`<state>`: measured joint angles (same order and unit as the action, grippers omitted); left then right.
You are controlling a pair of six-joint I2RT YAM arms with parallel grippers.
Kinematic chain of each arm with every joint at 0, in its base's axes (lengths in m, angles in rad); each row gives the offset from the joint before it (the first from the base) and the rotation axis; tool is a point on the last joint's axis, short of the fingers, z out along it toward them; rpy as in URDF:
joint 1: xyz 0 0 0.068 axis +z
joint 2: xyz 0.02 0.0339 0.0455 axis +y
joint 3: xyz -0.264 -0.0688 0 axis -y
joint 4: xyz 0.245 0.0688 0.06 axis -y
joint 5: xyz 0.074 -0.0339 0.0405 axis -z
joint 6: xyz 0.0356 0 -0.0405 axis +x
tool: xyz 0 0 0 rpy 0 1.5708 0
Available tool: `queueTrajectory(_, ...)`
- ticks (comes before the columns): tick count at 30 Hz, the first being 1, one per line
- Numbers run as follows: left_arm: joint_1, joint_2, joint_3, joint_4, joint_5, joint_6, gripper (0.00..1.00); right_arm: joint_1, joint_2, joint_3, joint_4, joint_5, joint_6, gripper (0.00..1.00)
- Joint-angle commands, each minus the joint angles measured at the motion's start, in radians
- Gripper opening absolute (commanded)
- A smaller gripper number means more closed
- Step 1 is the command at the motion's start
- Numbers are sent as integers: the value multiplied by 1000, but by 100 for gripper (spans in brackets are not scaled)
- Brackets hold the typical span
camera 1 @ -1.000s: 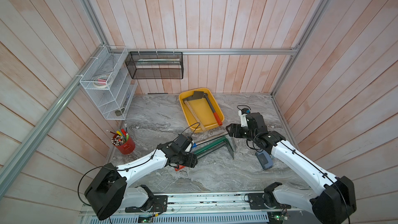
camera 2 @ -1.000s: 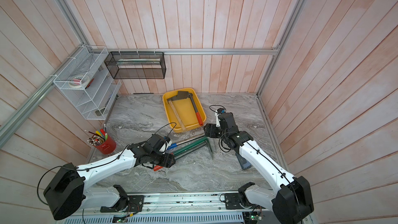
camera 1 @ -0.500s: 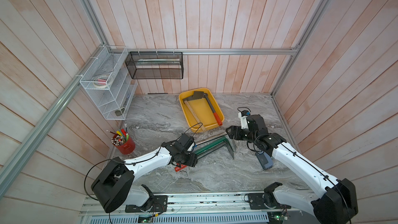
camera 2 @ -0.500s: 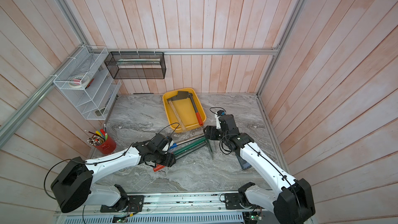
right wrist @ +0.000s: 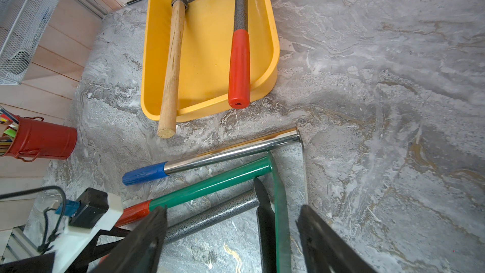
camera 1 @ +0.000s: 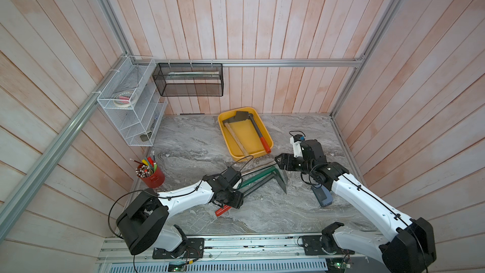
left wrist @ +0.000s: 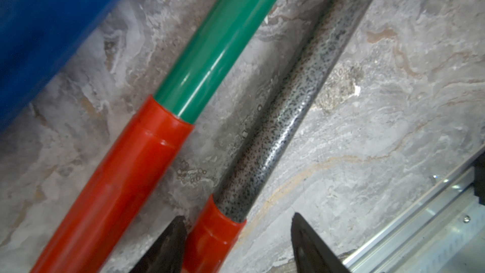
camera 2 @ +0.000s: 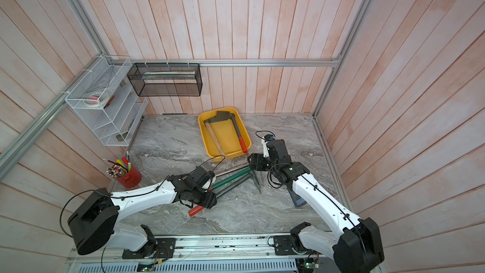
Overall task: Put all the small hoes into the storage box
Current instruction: Pick up the hoe from the center of the board.
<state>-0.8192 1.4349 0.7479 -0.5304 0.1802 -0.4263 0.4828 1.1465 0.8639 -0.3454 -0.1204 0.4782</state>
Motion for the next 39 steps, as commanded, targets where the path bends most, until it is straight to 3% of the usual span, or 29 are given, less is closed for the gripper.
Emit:
queueTrajectory(1,-3,14,34,-26,-41,11,65,4,3,1,-8,-15,-3,80)
queueTrajectory(11,-24,80,60,-29,-118,30,65,4,-8,-8,-6,-19,0,80)
queueTrajectory(33,-75,162,81,11,-173,64,46,4,-19,-20,-6,-20,8,80)
queueTrajectory(39,-79,170,88,6,-186,88,45,3,-20,-26,-1,-25,17,80)
